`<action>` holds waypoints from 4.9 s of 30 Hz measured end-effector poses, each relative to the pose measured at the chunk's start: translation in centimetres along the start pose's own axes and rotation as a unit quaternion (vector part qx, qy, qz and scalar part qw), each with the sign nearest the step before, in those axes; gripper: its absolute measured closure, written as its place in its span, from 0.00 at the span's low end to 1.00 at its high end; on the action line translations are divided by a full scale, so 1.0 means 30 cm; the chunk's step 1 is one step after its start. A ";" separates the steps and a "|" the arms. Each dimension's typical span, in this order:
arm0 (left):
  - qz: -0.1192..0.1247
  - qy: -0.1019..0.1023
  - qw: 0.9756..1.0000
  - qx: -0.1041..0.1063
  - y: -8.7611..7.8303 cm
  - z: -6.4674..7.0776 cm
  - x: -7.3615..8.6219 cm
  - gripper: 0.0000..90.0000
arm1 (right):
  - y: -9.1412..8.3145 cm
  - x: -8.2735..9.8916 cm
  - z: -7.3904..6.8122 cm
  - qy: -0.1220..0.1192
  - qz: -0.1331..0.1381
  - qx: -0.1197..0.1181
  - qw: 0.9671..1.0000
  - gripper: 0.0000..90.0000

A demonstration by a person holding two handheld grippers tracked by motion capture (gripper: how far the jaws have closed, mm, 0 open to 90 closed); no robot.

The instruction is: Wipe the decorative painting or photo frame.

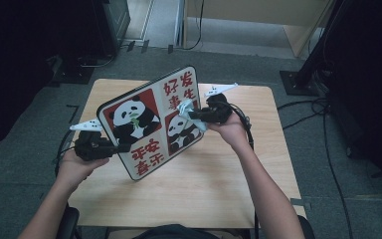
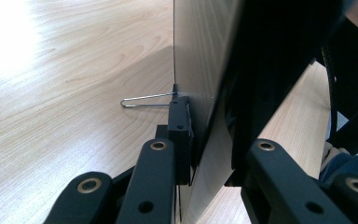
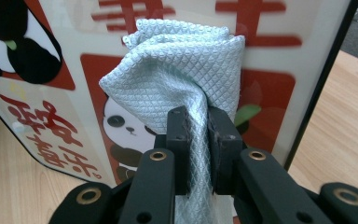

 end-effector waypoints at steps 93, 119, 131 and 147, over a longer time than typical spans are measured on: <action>0.001 0.002 1.000 0.000 0.002 0.002 -0.001 0.87 | -0.121 -0.352 -0.155 -0.073 0.030 -0.019 0.997 0.90; 0.001 0.000 1.000 0.001 0.001 0.002 0.000 0.87 | -0.037 -0.256 -0.134 -0.066 0.008 -0.019 0.998 0.90; 0.001 0.000 1.000 0.001 0.001 0.002 0.000 0.87 | -0.013 -0.190 -0.125 -0.052 0.007 -0.026 0.998 0.90; 0.001 0.004 1.000 -0.001 0.001 0.004 0.001 0.87 | 0.022 -0.087 -0.114 -0.034 0.009 -0.032 0.999 0.90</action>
Point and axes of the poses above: each handheld gripper's, and its own axes: y roughly forward along the jaws, x roughly out of its underside, z roughly to its right, the point moved 10 cm from there along y, roughly forward along the jaws, and after that the axes turned 2 degrees about z, right-handed, at the moved point
